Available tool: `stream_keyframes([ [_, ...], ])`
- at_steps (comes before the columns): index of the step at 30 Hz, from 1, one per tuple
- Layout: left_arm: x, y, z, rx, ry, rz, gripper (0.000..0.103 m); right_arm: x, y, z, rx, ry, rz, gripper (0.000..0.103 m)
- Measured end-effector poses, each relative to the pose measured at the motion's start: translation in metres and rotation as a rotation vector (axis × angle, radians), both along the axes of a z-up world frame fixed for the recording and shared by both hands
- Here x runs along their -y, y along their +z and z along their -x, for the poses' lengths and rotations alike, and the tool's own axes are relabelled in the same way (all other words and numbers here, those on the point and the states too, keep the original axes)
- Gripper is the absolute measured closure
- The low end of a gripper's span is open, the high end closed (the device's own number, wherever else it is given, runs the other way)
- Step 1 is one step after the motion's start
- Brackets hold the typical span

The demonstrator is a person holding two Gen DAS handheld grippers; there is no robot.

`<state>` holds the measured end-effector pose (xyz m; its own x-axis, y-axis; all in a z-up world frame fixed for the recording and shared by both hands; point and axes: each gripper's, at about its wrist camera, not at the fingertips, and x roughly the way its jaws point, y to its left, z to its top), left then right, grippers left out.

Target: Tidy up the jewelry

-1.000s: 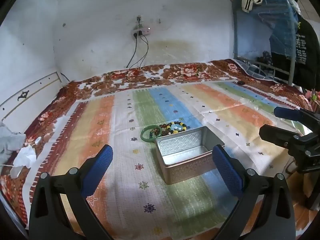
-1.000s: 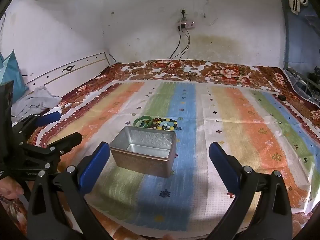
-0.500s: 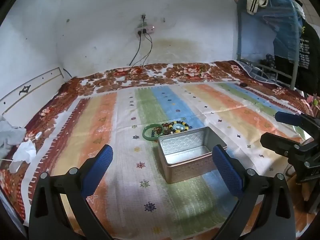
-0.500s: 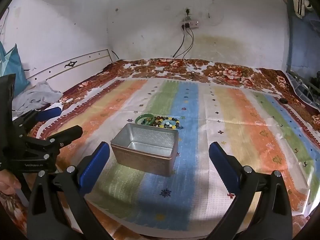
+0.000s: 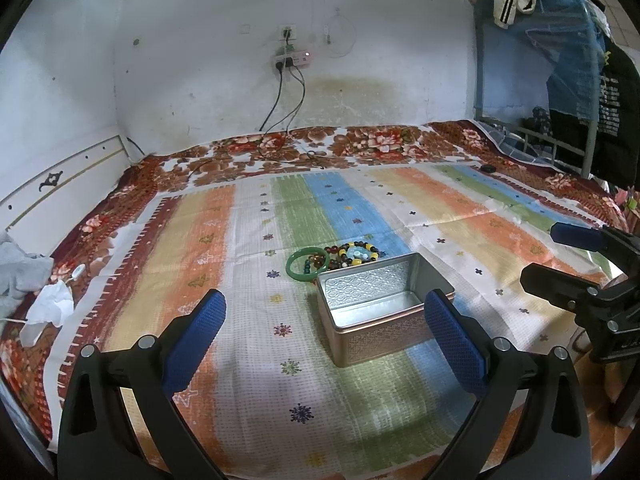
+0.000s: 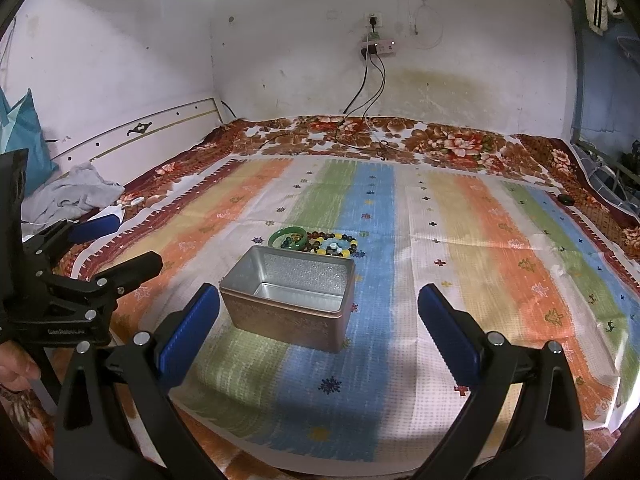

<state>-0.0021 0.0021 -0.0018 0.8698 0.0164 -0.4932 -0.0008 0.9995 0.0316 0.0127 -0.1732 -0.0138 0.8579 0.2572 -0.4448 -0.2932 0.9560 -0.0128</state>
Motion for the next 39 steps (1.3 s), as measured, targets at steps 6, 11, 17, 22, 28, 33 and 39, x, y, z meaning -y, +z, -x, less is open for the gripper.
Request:
stream_keyframes([
  [6, 0.0, 0.0, 0.0, -0.002, 0.001, -0.002, 0.005, -0.001, 0.0, 0.0, -0.003, -0.001, 0.001, 0.005],
  [11, 0.0, 0.0, 0.0, 0.0, -0.007, 0.002, 0.006, -0.001, 0.0, 0.0, -0.001, -0.001, 0.001, 0.005],
  [17, 0.001, -0.001, 0.0, -0.001, -0.011, -0.001, 0.005, -0.001, -0.001, -0.002, -0.012, -0.002, -0.01, 0.005],
  [22, 0.002, -0.002, 0.0, -0.003, -0.012, -0.002, 0.005, 0.002, -0.001, -0.006, -0.031, -0.01, -0.029, 0.005],
  [28, 0.002, -0.002, 0.0, -0.003, -0.011, -0.003, 0.005, 0.008, 0.0, -0.007, -0.033, -0.033, -0.053, 0.005],
  [33, 0.002, -0.002, 0.0, -0.003, -0.01, -0.002, 0.005, 0.009, 0.001, -0.006, -0.025, -0.058, -0.045, 0.005],
  [39, 0.003, -0.003, 0.0, -0.006, -0.011, -0.005, 0.005, 0.007, 0.001, -0.006, -0.022, -0.044, -0.04, 0.005],
])
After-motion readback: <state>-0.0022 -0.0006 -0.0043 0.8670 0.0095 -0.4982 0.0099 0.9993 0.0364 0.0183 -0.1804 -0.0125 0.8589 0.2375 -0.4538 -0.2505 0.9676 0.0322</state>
